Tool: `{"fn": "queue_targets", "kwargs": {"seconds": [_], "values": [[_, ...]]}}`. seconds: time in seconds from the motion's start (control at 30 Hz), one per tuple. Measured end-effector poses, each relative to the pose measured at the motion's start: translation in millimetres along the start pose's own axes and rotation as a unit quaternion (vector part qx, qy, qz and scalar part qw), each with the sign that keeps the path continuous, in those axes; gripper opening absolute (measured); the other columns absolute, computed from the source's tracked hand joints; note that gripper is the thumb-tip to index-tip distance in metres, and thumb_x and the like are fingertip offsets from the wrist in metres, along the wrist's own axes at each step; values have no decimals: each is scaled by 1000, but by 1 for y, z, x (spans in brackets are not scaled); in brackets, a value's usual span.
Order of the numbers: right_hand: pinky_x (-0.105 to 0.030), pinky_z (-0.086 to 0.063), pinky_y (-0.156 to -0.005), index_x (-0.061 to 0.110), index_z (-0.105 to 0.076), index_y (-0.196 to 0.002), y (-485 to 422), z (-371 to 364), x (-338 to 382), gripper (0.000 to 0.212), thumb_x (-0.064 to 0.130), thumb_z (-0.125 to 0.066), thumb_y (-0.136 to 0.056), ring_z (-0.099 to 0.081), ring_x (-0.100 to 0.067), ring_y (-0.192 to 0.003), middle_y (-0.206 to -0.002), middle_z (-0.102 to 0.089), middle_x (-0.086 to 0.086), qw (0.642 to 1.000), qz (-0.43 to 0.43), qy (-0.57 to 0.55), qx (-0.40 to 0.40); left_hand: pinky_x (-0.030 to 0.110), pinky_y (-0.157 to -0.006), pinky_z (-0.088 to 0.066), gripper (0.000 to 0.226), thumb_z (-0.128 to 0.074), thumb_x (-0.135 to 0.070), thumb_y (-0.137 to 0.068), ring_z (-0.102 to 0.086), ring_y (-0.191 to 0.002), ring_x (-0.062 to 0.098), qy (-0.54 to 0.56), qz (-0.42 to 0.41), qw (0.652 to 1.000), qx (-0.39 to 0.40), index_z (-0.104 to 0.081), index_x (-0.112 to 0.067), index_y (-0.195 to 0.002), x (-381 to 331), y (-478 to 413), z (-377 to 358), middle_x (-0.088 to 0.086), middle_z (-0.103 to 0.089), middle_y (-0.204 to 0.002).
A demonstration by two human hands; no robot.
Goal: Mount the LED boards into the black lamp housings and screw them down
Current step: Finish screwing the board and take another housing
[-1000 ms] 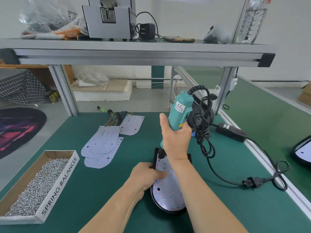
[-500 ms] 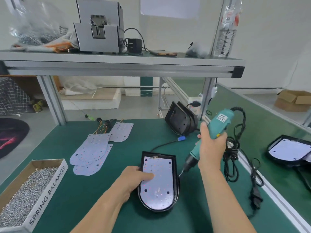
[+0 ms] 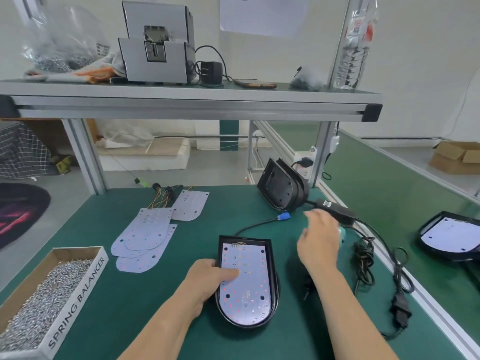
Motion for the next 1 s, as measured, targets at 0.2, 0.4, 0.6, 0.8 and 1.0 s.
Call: {"fn": "queue_targets", "kwargs": {"seconds": [0.2,0.4,0.6,0.8,1.0], "values": [[-33,-16,-123,28,-23,-160,-27,-76,47,78,-12,-35,-94,-10,-19,-154,-168,-13,7,910,168,9,379,28,-72,-58,15,-77,-11,-82,-76,-80,20,-4,-3,1000,4,-76,-5,-95,0,-1,1,5,-79,-87],[-42,-41,-102,14,-52,-137,-29,-84,42,35,14,-50,-102,-44,-29,-128,-134,-46,-8,913,186,84,354,27,-68,-57,15,-79,-12,-80,-76,-78,20,-1,-3,999,-36,-75,-5,-93,1,-6,4,4,-78,-83],[-39,-51,-90,-3,-65,-105,-4,-50,39,54,39,-31,-106,-66,-34,-91,-108,-67,-19,926,20,-25,376,29,-70,-58,8,-81,-12,-79,-75,-76,20,0,-4,997,-76,-75,-9,-84,6,-14,3,0,-78,-77],[-26,-47,-54,12,-59,-86,42,-40,42,37,42,-78,-75,-53,-17,-63,-78,-56,-5,880,-88,-151,441,39,-81,-60,18,-82,-17,-78,-75,-82,25,-20,-7,996,-89,-74,-5,-89,6,-13,4,6,-78,-85],[-24,-36,-52,8,-62,-91,56,-37,36,19,9,-74,-77,-52,-20,-65,-81,-63,-7,856,-155,-241,430,31,-62,-40,47,-71,-46,-86,-51,-63,19,-62,-50,987,-136,-53,-4,-73,5,-6,4,6,-58,-69]]}}
Point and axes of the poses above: each hand's wrist, its own y-axis away from the middle knuckle, its own z-axis out of the back of the hand, x = y × z, the point moved 5 cm from there along -y, towards the middle knuckle
